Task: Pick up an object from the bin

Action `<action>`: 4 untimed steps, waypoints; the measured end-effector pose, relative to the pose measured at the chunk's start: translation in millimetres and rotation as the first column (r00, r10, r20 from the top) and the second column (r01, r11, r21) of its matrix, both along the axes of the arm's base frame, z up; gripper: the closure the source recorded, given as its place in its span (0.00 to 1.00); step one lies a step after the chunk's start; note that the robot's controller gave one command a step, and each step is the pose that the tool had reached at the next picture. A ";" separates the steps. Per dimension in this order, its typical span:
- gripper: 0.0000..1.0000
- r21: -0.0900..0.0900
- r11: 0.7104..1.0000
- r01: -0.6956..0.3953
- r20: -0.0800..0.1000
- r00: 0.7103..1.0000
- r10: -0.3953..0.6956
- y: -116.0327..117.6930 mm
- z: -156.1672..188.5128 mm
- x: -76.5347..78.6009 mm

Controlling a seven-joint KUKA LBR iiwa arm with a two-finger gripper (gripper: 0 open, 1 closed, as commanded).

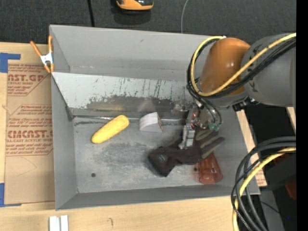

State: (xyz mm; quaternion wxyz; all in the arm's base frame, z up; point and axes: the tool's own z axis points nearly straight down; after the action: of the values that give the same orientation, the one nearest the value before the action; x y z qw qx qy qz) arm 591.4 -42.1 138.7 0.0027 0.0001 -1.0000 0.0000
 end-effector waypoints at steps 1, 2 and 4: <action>0.00 -0.001 1.000 0.000 0.007 1.000 0.000 0.0 4.7 1.8; 0.00 0.000 0.997 -0.076 0.012 0.997 0.076 -11.7 -32.1 -34.4; 1.00 0.001 1.000 -0.012 0.006 1.000 0.012 -17.9 -68.5 -43.4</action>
Offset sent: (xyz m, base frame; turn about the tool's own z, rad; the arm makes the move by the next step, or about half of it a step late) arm -0.0661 -0.0235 -0.0640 -0.1324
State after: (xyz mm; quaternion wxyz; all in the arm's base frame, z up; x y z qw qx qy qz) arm 548.0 -60.0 70.1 -0.0003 0.0062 -1.0000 -0.0005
